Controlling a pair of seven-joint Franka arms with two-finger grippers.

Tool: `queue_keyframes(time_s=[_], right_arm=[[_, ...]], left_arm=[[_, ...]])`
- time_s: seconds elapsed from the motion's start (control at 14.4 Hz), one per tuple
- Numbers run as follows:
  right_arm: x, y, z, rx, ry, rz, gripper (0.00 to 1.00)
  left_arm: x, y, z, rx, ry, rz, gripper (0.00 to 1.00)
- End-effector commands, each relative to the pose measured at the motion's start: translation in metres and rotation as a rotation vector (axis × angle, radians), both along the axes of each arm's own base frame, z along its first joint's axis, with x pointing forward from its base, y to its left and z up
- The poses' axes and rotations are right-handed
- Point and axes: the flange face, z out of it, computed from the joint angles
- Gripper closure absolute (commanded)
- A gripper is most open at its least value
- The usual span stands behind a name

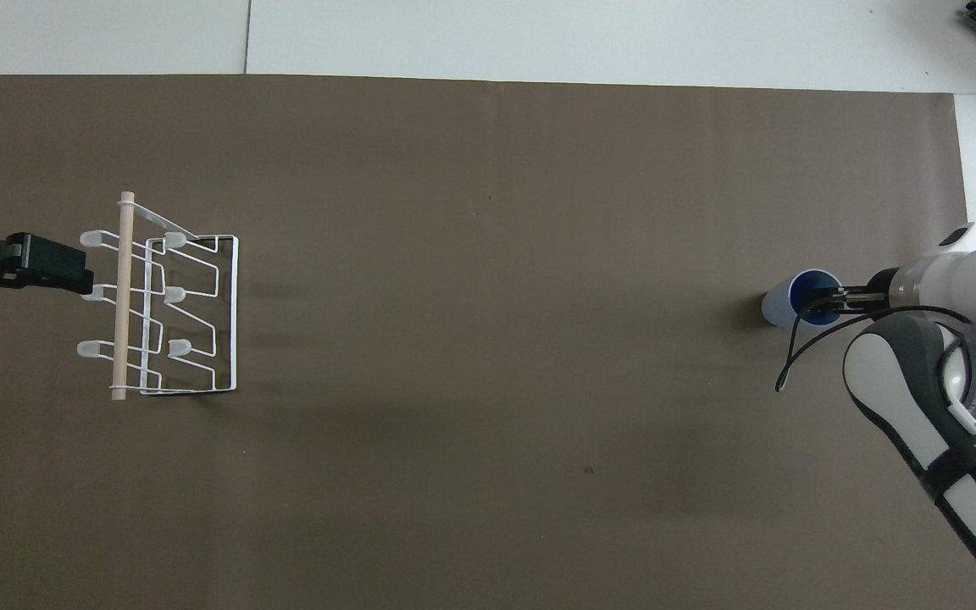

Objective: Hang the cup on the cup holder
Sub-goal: 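Close the right gripper on the rim of the blue cup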

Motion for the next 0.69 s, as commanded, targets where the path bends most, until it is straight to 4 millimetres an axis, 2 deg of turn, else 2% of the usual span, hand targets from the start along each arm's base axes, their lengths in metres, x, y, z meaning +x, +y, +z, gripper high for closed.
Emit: queue_keyframes(time_s=[0.0, 0.14, 0.21, 0.49, 0.63], right_arm=[[-0.0017, -0.0037, -0.0025, -0.01, -0.013, -0.001, 0.03], [-0.0019, -0.0037, -0.0027, -0.009, -0.011, -0.005, 0.09], [-0.002, -0.0037, -0.0028, -0.009, -0.01, -0.005, 0.17], [-0.0019, 0.0007, -0.0026, -0.008, -0.005, -0.001, 0.56], [-0.0019, 0.0015, -0.0028, -0.007, -0.004, 0.001, 0.71]], left_arm=[[-0.0062, 0.0044, -0.0003, 0.016, -0.007, 0.001, 0.0], [-0.0062, 0.0044, -0.0003, 0.016, -0.007, 0.001, 0.0], [-0.0062, 0.0044, -0.0011, 0.016, -0.005, 0.001, 0.0], [-0.0062, 0.0044, -0.0003, 0.016, -0.007, 0.001, 0.0], [-0.0062, 0.0044, -0.0003, 0.016, -0.007, 0.001, 0.0]])
